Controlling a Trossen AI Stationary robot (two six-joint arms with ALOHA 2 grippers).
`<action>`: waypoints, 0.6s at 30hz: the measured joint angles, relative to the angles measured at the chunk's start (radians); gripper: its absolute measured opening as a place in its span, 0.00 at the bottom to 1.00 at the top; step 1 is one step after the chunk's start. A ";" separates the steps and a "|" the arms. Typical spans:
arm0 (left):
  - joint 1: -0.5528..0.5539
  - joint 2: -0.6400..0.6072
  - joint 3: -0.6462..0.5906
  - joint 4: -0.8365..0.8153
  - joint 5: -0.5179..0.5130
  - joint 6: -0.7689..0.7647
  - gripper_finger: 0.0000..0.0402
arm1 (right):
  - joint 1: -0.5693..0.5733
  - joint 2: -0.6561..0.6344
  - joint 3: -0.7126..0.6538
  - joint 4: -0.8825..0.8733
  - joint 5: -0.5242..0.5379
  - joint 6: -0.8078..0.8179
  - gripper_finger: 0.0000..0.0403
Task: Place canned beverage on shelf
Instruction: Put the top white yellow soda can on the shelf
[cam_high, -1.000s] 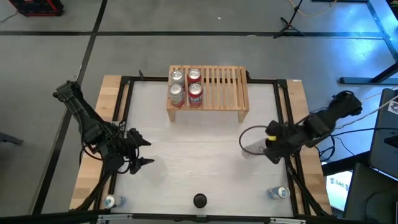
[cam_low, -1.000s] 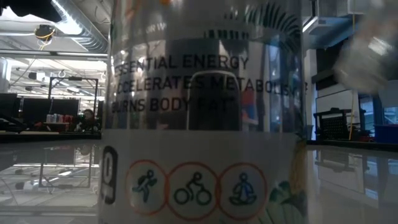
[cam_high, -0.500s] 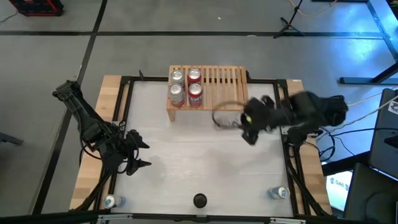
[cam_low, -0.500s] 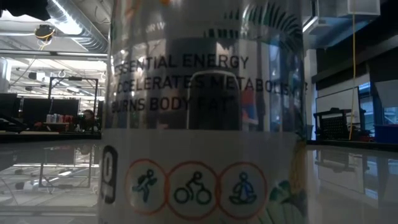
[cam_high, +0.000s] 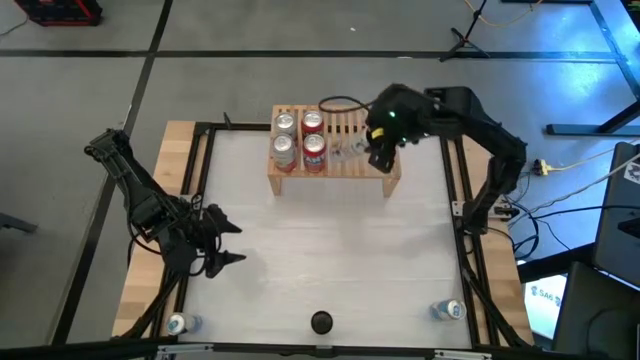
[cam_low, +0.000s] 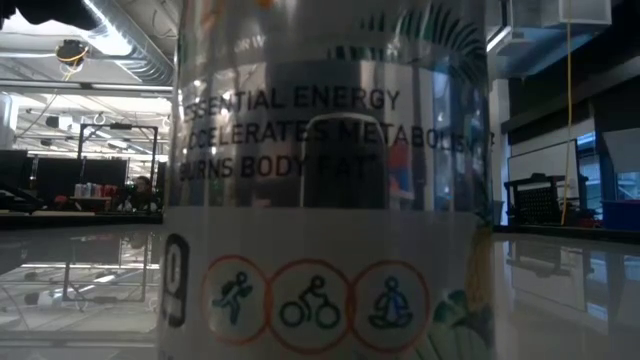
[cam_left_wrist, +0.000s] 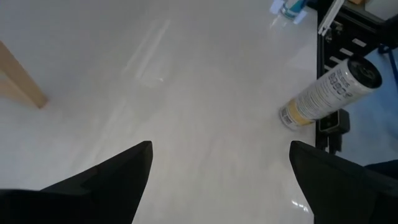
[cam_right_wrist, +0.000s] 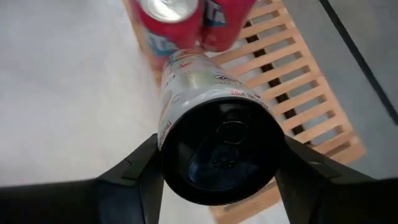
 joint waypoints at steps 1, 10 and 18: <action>0.000 0.000 0.000 0.000 -0.006 0.000 0.92 | -0.020 0.005 0.000 0.000 -0.001 -0.023 0.55; 0.000 0.000 0.000 0.000 -0.050 -0.007 0.92 | -0.187 0.005 -0.039 0.004 -0.020 -0.190 0.55; 0.000 0.000 0.000 -0.002 -0.078 0.000 0.92 | -0.233 0.005 -0.144 0.028 -0.070 -0.233 0.55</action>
